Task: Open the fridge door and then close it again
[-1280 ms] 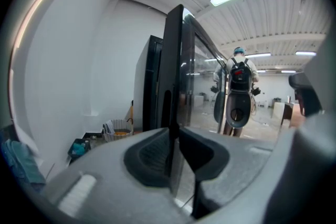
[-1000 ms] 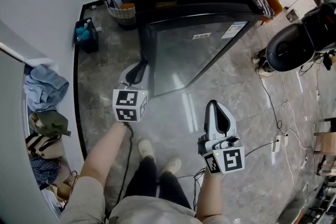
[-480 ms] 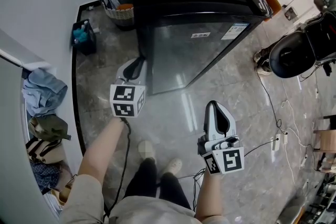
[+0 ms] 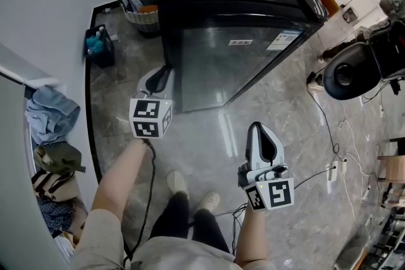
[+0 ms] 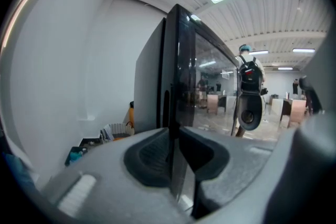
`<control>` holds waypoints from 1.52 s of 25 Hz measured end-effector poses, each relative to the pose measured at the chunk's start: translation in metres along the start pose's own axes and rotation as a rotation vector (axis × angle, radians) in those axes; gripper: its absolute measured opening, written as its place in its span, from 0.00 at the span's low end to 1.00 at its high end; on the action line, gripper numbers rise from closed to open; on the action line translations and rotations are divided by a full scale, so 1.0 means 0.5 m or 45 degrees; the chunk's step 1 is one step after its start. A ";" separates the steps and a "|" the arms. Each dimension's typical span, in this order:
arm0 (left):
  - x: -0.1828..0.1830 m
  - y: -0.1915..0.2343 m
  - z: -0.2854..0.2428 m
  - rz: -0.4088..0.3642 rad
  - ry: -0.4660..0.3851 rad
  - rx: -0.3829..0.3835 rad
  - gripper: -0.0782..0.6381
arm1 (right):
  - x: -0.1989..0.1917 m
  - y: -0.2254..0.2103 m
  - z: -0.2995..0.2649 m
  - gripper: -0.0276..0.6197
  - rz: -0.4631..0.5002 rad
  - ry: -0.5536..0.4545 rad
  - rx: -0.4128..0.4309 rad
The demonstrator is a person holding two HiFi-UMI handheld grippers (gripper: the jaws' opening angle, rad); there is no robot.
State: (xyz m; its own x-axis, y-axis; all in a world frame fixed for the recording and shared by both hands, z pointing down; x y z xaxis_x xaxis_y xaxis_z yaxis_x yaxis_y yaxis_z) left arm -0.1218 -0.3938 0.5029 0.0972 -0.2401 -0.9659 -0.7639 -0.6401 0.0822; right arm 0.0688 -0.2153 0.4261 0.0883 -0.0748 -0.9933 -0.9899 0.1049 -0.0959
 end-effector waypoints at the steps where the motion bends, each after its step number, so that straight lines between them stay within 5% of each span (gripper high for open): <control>1: 0.000 0.000 0.000 -0.010 -0.005 -0.005 0.19 | -0.001 -0.001 -0.003 0.03 -0.001 0.002 -0.001; 19: -0.004 -0.003 0.008 -0.064 -0.006 0.012 0.19 | -0.001 0.021 -0.009 0.03 0.009 0.005 0.030; 25: 0.015 -0.024 0.040 -0.127 -0.046 0.060 0.11 | 0.016 0.023 0.010 0.03 0.022 -0.001 0.045; 38: 0.036 -0.121 0.165 -0.043 -0.080 0.016 0.11 | 0.052 0.038 0.064 0.02 0.044 0.002 0.102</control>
State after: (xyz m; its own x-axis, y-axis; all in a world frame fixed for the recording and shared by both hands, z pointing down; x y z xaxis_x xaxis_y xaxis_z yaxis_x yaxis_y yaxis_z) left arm -0.1261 -0.2992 0.4603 0.0831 -0.1717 -0.9816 -0.7687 -0.6379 0.0465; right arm 0.0561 -0.1834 0.3964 0.0542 -0.0711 -0.9960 -0.9803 0.1862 -0.0666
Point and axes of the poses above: the fingertips, and each gripper's own axes: z backward along the fingers, y to its left, x out of its top, the point moved 1 cm from there along z, backward along the fingers, and after that the axes turned 11 degrees about -x, right-handed, at the moved point
